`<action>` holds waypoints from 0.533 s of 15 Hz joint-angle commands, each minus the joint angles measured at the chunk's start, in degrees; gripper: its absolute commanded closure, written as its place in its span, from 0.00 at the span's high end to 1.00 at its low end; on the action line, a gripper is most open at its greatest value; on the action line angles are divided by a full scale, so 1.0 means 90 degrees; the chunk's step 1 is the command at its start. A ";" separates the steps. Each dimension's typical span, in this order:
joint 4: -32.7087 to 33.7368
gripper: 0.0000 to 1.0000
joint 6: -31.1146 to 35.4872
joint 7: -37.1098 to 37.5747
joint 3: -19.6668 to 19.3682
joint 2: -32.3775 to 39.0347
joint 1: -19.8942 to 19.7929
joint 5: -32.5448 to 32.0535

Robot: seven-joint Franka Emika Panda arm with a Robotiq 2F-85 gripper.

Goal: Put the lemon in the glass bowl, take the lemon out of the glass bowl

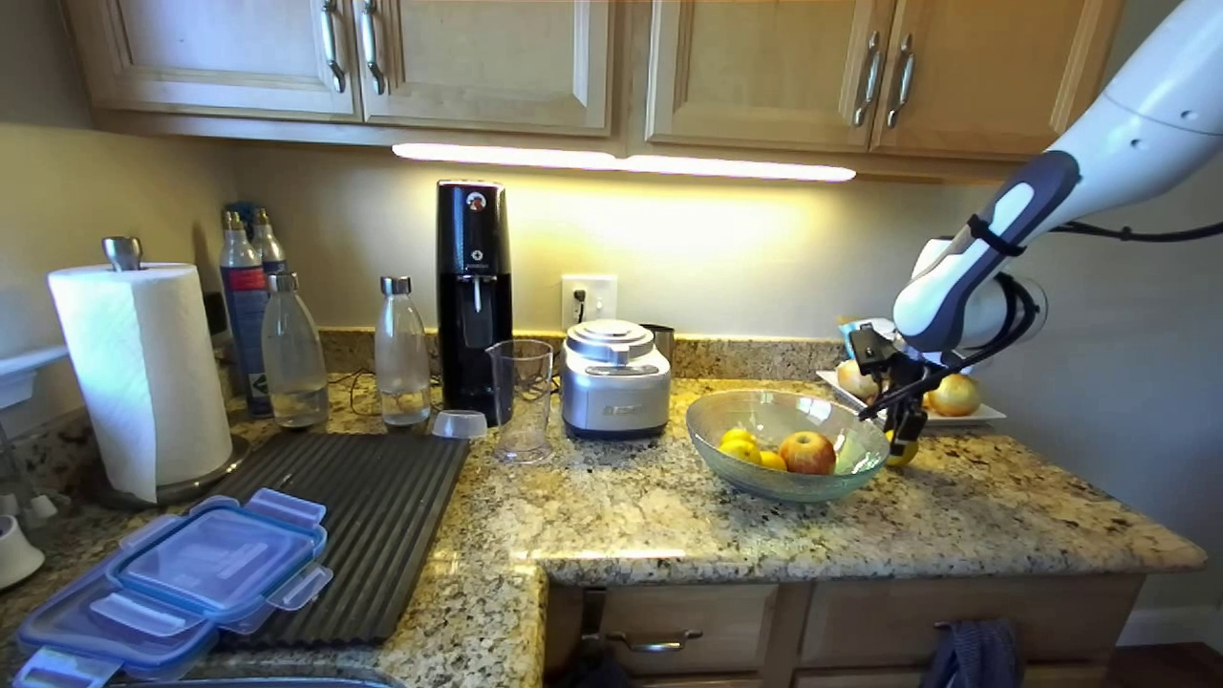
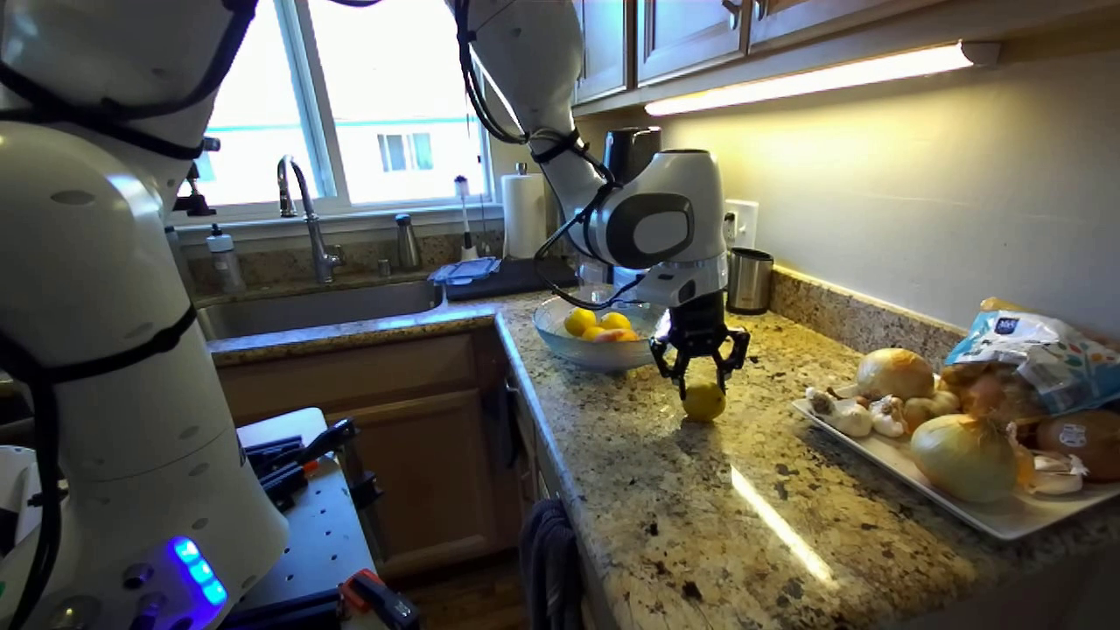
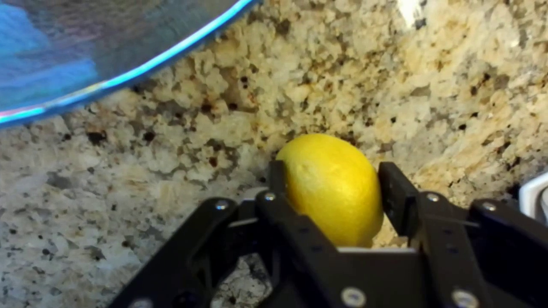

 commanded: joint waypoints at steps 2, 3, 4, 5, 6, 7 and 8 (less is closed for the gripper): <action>-0.0376 0.83 0.0138 -0.0099 -0.0084 -0.0589 0.0034 0.0009; -0.0480 0.88 0.0062 -0.0054 -0.0168 -0.0791 0.0131 -0.0089; -0.0509 0.95 -0.0001 0.0034 -0.0260 -0.0910 0.0223 -0.0193; -0.0571 0.98 -0.0041 -0.0084 -0.0185 -0.1095 0.0187 -0.0202; -0.0595 1.00 -0.0083 -0.0029 -0.0212 -0.1210 0.0226 -0.0250; -0.0680 1.00 -0.0121 -0.0152 -0.0090 -0.1413 0.0175 -0.0216; -0.0732 1.00 -0.0173 -0.0250 0.0009 -0.1561 0.0126 -0.0163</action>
